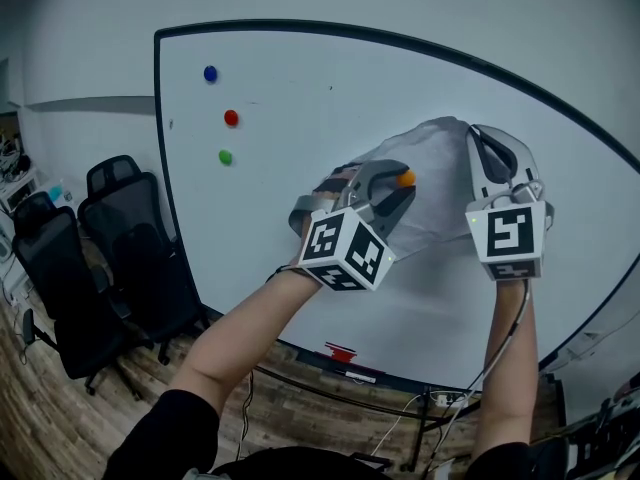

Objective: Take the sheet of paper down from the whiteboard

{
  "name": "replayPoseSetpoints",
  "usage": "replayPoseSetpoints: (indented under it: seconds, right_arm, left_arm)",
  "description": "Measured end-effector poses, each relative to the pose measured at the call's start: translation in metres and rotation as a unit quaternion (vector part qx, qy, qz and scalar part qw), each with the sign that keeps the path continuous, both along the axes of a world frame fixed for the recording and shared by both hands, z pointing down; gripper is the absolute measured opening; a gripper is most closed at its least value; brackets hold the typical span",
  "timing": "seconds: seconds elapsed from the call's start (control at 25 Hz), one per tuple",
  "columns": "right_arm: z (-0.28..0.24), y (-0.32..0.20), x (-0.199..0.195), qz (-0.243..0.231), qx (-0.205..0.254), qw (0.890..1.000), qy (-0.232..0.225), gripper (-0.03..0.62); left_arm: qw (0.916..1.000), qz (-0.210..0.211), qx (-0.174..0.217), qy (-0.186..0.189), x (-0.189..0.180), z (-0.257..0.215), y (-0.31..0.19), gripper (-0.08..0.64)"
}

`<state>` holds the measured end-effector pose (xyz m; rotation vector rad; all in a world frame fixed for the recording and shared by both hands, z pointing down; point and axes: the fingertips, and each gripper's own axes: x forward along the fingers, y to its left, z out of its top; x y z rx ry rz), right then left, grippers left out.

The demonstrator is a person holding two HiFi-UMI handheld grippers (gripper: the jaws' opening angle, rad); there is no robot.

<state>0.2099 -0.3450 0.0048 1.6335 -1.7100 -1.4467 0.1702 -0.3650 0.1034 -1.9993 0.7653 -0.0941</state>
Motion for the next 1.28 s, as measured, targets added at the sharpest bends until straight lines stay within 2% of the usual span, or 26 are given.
replayPoseSetpoints:
  seconds: [0.64,0.76,0.92,1.28]
  right_arm:
    - [0.034,0.013,0.007,0.006,-0.018,1.000,-0.002,0.018]
    - [0.050,0.014,0.018,0.009,-0.029,0.999,-0.017,0.018]
    - [0.069,0.021,0.023,0.000,-0.026,1.000,-0.015,0.018]
    - [0.120,0.034,0.026,-0.022,-0.071,0.995,-0.063,0.018]
  left_arm:
    - [0.9995,0.023,0.000,0.021,-0.025,0.001,0.032,0.127]
    - [0.9992,0.031,-0.010,0.025,-0.028,0.009,0.037,0.127]
    - [0.9980,0.047,-0.034,0.024,-0.027,0.025,0.041,0.127]
    - [0.9934,0.075,-0.085,0.014,-0.017,0.072,0.048,0.127]
